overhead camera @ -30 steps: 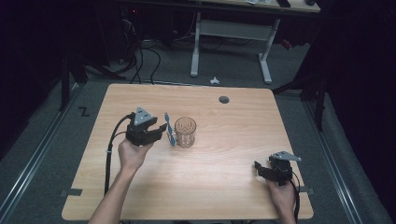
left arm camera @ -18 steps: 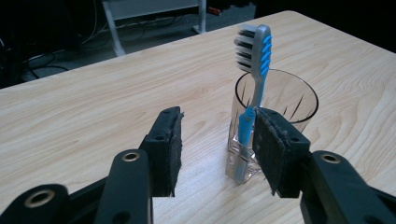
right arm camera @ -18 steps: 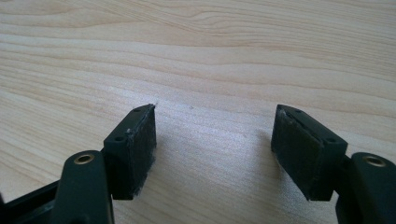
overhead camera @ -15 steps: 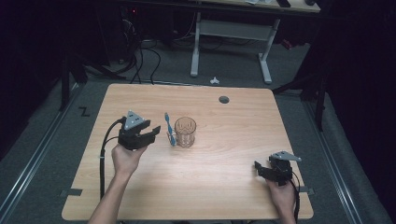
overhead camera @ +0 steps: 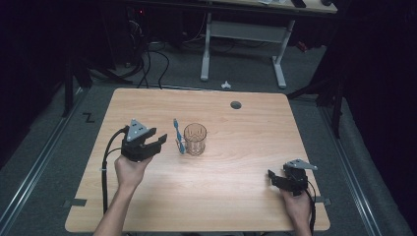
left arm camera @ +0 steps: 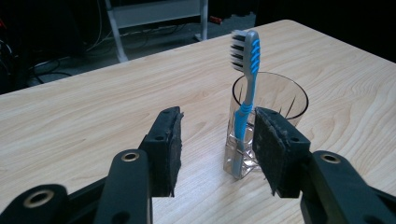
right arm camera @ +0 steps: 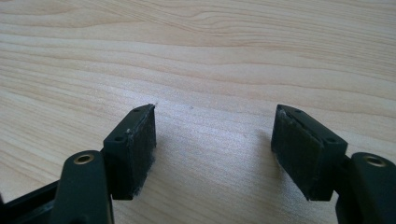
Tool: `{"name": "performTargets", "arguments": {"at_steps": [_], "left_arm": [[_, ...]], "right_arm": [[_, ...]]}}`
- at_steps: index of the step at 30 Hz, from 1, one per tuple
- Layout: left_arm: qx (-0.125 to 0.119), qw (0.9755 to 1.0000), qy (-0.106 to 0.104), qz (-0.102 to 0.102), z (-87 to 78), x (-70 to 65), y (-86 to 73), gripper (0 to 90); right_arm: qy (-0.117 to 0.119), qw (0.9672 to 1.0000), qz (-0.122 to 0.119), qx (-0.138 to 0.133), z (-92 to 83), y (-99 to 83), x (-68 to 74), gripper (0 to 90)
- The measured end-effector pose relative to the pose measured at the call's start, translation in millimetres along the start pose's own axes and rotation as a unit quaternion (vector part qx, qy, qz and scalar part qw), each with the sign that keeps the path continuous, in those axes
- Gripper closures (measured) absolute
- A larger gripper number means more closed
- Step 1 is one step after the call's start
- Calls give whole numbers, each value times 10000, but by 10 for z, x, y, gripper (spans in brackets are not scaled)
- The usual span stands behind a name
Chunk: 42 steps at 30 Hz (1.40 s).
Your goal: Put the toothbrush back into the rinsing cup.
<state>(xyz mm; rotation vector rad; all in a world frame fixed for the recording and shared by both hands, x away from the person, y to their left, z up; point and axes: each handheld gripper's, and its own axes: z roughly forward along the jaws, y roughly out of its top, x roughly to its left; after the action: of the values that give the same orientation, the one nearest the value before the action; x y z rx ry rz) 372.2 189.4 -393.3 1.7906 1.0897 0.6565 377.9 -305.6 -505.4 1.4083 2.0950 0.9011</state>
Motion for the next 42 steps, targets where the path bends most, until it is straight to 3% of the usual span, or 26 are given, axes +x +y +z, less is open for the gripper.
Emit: {"name": "performTargets", "arguments": {"at_steps": [42], "left_arm": [[-63,9995,164,-245,-243,51,-299,528]], "right_arm": [[-5,10000,0,1,0,0,1,311]]}}
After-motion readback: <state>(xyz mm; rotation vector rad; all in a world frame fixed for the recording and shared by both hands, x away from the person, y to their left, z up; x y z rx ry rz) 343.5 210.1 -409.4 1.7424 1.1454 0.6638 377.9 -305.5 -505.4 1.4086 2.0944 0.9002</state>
